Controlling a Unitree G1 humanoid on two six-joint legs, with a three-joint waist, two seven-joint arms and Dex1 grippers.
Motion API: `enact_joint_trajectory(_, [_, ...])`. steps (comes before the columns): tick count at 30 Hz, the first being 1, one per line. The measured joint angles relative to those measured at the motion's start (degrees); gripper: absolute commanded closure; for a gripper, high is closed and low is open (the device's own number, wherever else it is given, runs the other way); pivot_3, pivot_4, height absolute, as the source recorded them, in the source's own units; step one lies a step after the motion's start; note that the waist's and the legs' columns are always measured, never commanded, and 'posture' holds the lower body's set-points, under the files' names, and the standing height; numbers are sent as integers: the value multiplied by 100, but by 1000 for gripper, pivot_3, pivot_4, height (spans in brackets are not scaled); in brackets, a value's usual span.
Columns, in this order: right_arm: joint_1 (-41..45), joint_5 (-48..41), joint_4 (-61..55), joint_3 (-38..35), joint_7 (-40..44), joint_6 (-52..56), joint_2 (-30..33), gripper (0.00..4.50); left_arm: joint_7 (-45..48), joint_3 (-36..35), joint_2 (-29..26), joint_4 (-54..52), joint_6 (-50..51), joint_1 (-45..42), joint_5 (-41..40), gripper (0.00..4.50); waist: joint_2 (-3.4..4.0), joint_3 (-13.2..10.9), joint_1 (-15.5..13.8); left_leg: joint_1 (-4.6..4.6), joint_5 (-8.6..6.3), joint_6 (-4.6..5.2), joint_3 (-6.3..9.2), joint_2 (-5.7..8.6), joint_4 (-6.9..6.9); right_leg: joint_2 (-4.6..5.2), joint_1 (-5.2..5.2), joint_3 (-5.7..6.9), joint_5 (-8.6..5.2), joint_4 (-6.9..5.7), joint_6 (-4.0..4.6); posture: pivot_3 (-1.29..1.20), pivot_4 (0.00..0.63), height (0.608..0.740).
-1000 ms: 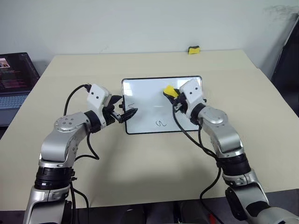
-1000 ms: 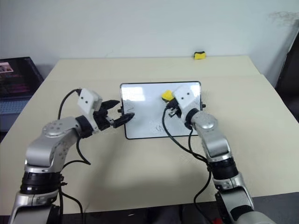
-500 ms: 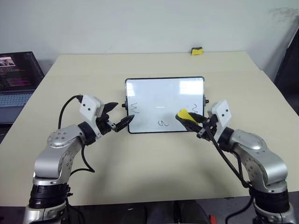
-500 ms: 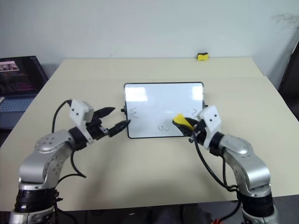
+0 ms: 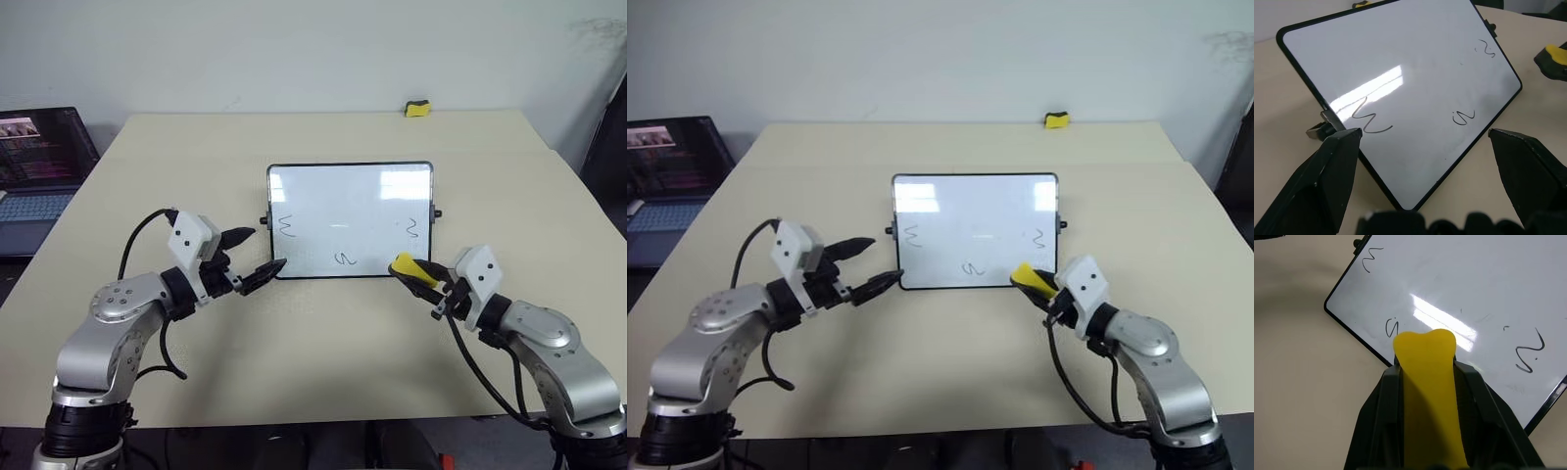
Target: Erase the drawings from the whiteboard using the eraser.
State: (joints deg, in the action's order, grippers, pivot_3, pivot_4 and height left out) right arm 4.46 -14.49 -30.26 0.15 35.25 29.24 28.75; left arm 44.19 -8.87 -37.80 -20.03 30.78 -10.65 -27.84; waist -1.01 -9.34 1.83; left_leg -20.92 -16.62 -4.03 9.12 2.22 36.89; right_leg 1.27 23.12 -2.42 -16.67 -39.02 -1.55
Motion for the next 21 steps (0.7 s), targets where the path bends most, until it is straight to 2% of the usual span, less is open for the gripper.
enact_joint_trajectory(6, [752,586,719,30,-811,-523,-440,3452,190,355,10,29,-114,-501,22,0,-1,0,-1,1,6,-10,-6,1,4,-1,-1,3,2,-3,-1,0,150,740])
enact_joint_trajectory(12, [1503,1205,1845,32,-1770,-987,-888,3452,831,886,11,467,-265,-1153,28,0,0,0,6,0,9,-14,-28,2,1,-3,4,7,2,-3,-1,0,150,740])
enact_joint_trajectory(21, [1996,1661,3133,126,-2396,-1841,-1276,3452,1155,1079,11,791,-393,-1448,129,0,0,0,27,1,6,-9,-35,0,1,-4,7,2,2,-4,-1,0,150,740])
